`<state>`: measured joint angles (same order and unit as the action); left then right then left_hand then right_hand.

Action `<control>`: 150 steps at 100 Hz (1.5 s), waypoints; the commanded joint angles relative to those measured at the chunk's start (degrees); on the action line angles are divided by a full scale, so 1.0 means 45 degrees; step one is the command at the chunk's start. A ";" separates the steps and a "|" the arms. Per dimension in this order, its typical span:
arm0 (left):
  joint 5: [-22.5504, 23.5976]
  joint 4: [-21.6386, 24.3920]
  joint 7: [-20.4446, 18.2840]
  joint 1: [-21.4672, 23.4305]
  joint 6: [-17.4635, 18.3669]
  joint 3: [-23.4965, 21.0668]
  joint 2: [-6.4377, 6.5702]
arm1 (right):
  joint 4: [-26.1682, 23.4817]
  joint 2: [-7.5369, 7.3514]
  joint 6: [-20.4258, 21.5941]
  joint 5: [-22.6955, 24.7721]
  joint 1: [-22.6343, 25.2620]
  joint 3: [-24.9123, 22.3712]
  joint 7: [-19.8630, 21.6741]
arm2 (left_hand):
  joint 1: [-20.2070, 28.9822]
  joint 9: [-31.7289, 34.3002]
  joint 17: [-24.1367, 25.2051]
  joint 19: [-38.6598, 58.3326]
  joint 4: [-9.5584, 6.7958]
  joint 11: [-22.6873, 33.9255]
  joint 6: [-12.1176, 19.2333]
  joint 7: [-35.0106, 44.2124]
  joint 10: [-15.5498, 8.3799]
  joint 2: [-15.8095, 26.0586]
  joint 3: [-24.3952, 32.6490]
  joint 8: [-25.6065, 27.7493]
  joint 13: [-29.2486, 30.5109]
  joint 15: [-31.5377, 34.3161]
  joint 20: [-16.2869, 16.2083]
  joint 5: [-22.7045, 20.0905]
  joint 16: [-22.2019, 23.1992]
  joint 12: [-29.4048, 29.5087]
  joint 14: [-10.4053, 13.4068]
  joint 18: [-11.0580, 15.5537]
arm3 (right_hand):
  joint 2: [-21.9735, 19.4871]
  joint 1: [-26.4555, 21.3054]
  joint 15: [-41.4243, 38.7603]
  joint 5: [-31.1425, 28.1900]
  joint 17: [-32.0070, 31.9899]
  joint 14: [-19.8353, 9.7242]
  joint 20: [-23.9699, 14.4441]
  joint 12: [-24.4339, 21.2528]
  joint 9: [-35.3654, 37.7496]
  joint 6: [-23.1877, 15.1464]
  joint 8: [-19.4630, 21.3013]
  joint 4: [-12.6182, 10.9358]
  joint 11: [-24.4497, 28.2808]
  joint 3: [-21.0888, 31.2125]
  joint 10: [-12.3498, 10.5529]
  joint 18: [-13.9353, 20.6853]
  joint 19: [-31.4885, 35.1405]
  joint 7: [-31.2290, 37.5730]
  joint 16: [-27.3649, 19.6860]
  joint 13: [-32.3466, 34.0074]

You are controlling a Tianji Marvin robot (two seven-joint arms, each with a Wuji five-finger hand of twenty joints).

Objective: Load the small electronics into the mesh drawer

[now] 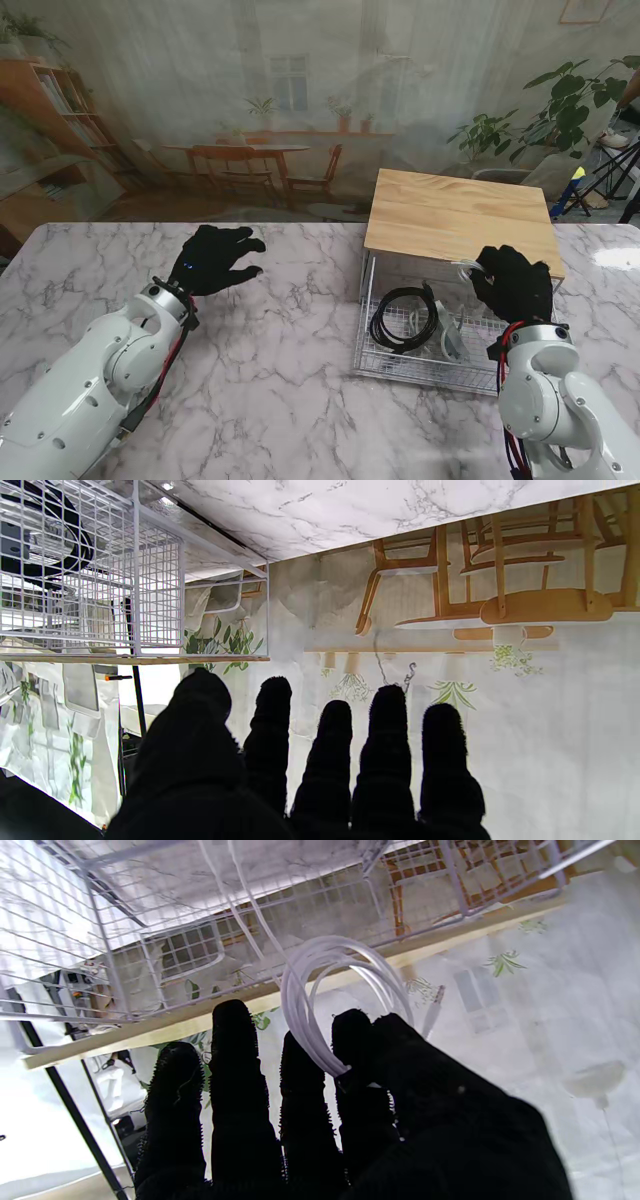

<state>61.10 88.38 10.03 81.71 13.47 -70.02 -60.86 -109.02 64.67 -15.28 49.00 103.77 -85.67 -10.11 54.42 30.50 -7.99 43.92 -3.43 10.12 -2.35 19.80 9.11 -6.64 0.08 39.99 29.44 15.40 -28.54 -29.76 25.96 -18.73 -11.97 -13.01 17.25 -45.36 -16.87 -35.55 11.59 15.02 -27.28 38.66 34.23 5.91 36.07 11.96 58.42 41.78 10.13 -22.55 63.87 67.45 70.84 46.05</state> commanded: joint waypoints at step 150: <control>-0.0273 -0.0556 0.0235 0.0878 -0.0991 -0.0076 -0.0040 | -0.2123 -0.0537 0.1293 0.2276 0.3427 0.0328 0.2341 | -0.0205 0.0073 0.0470 -0.1011 0.0449 -0.0396 -0.0419 -0.0640 0.0213 0.0775 -0.0137 -0.0059 -0.0351 -0.0452 -0.0456 -0.0187 0.0009 -0.0178 -0.0331 -0.0664 | 0.1115 0.4610 -0.0082 0.0589 -0.0031 0.0331 0.0014 -0.1173 -0.1569 -0.0139 -0.0402 -0.1567 -0.2632 -0.1270 0.0162 0.0693 -0.0109 -0.8101 -0.0363 -0.1307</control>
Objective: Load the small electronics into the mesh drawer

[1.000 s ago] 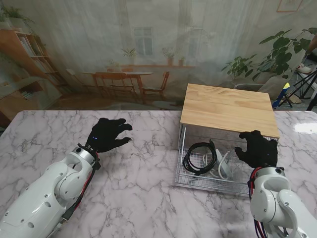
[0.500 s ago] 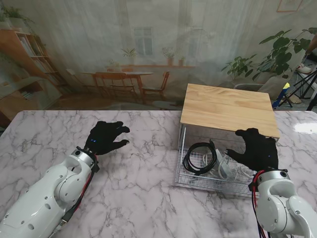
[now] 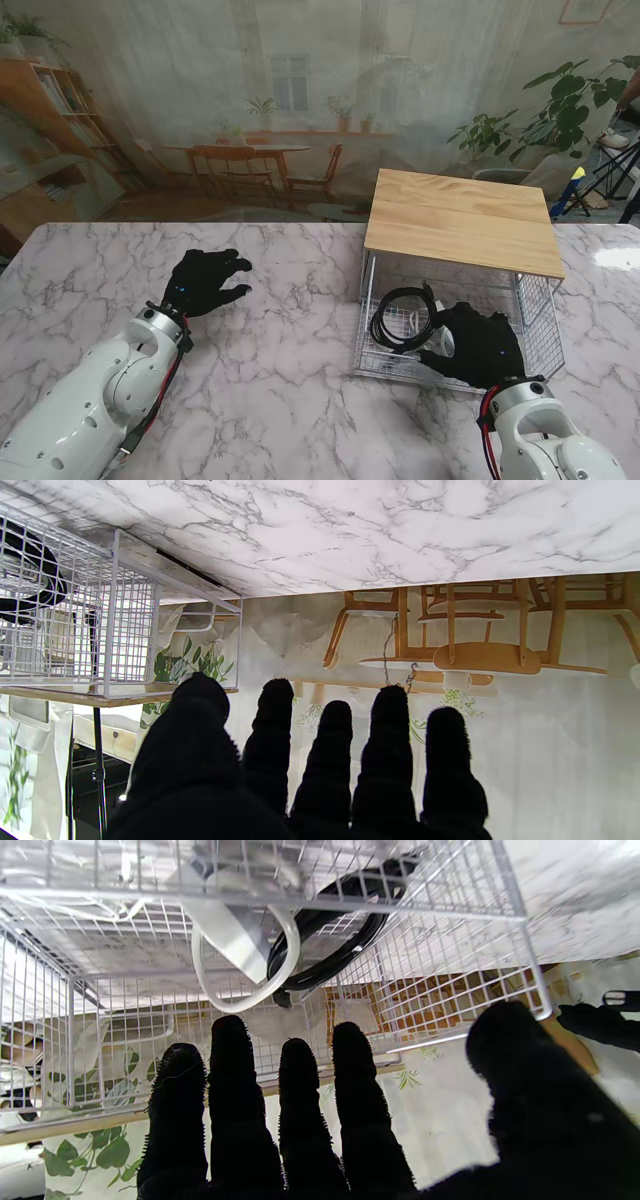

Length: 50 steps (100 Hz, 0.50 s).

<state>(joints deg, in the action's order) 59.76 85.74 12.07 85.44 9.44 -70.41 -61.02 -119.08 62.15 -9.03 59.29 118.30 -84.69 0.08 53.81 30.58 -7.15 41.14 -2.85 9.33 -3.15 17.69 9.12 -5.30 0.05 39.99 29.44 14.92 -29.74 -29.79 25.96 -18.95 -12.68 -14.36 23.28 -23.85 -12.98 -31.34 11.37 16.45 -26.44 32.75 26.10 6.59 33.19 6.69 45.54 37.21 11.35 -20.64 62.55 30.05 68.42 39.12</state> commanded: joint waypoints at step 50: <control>0.0045 0.0178 -0.0358 0.0164 -0.0250 -0.0040 0.0002 | 0.0470 -0.0058 -0.0295 -0.0197 -0.0029 0.0789 0.0416 | -0.0077 -0.0001 0.0349 -0.0481 0.0317 -0.0231 -0.0234 -0.0208 0.0184 0.0521 -0.0134 -0.0083 -0.0376 -0.0346 -0.0243 -0.0129 0.0024 -0.0140 -0.0181 -0.0398 | -0.0947 -0.1105 -0.1445 -0.1077 0.1092 0.0063 -0.0243 -0.0209 0.2707 -0.0251 -0.0643 -0.0427 -0.0724 0.0051 -0.0192 0.0473 0.1013 -0.0151 0.0711 0.1435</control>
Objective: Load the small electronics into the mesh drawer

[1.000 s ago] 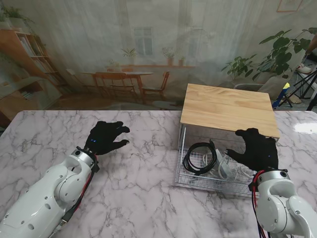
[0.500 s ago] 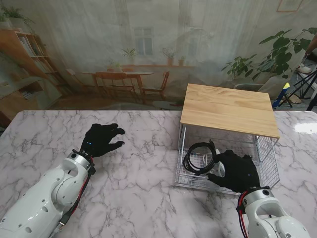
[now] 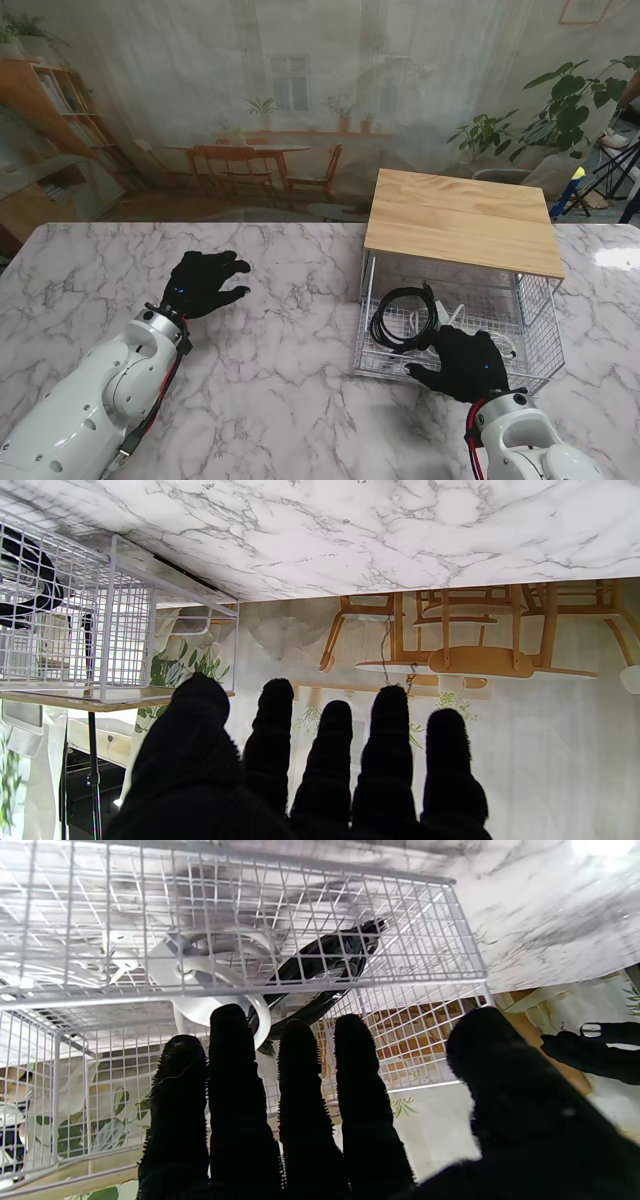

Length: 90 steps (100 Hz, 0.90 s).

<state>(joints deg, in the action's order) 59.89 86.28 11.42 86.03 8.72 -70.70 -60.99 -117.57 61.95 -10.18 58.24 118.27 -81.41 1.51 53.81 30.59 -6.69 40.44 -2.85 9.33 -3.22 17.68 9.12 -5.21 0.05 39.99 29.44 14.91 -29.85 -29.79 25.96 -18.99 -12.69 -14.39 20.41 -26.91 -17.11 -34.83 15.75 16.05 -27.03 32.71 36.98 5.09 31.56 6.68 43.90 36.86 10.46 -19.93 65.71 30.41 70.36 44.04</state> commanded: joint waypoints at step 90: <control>0.0210 -0.0020 -0.0239 -0.0004 -0.0080 0.0045 0.0036 | 0.1805 -0.0258 -0.0806 0.0310 -0.1680 0.1079 0.1411 | -0.0063 -0.0233 0.0351 -0.0528 0.0313 -0.0320 -0.0231 -0.0128 0.0235 0.0494 -0.0125 -0.0007 -0.0423 -0.0359 -0.0232 -0.0196 0.0036 -0.0086 -0.0173 -0.0439 | 0.1773 -0.3916 -0.2538 -0.0090 0.1997 -0.1007 0.0528 -0.1101 0.1636 -0.1465 -0.2501 0.0932 -0.0897 0.3360 -0.0807 0.0819 0.0930 0.2895 0.1521 0.0988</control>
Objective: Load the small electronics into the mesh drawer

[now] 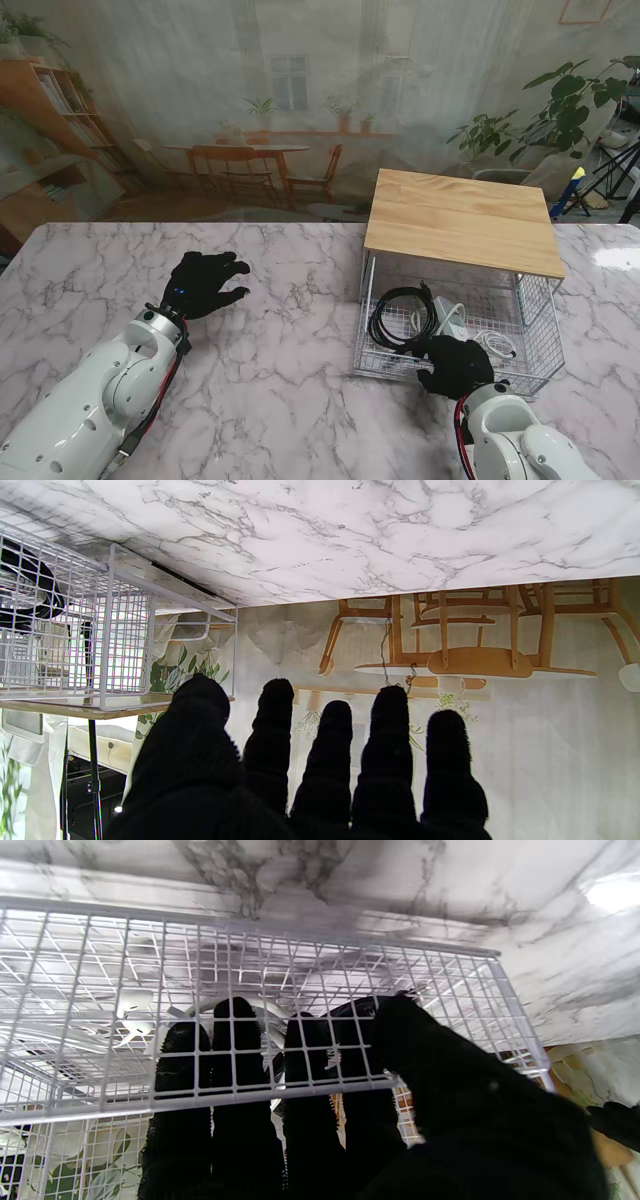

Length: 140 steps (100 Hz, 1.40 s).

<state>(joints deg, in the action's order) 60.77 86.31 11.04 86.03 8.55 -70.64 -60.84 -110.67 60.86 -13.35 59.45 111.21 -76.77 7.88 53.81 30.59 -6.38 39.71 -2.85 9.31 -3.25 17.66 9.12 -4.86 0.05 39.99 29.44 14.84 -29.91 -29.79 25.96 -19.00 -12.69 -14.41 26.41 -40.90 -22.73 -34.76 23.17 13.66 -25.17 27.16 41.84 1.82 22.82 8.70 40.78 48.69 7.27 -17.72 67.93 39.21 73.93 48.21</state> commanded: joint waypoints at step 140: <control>0.0093 -0.0094 -0.0356 -0.0066 -0.0141 0.0096 0.0040 | 0.4019 0.0044 0.0706 -0.0999 -0.4477 0.0805 -0.0961 | -0.0073 -0.0195 0.0357 -0.0532 0.0316 -0.0337 -0.0213 -0.0132 0.0220 0.0421 -0.0127 0.0011 -0.0443 -0.0375 -0.0262 -0.0243 0.0028 -0.0086 -0.0188 -0.0509 | 0.0599 -0.1750 -0.4068 -0.3936 0.2865 -0.1075 -0.0485 0.1357 0.4225 -0.3032 0.0541 0.1118 0.0137 0.3089 -0.0731 0.0037 0.1884 0.2791 0.1880 0.2473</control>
<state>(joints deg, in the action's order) 61.01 86.12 10.33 85.90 8.25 -70.49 -60.69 -93.64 61.38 -9.78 54.08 92.67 -72.86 4.33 53.81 30.59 -5.84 38.97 -2.85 8.74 -3.25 17.66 9.12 -4.86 0.05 39.99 29.40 14.82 -29.95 -29.84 25.96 -19.00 -12.71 -14.61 35.35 -43.29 -34.08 -49.66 36.18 7.99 -26.41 32.88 60.38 -7.36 22.33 17.20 40.14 55.35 5.03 -17.12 75.69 48.58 81.21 57.94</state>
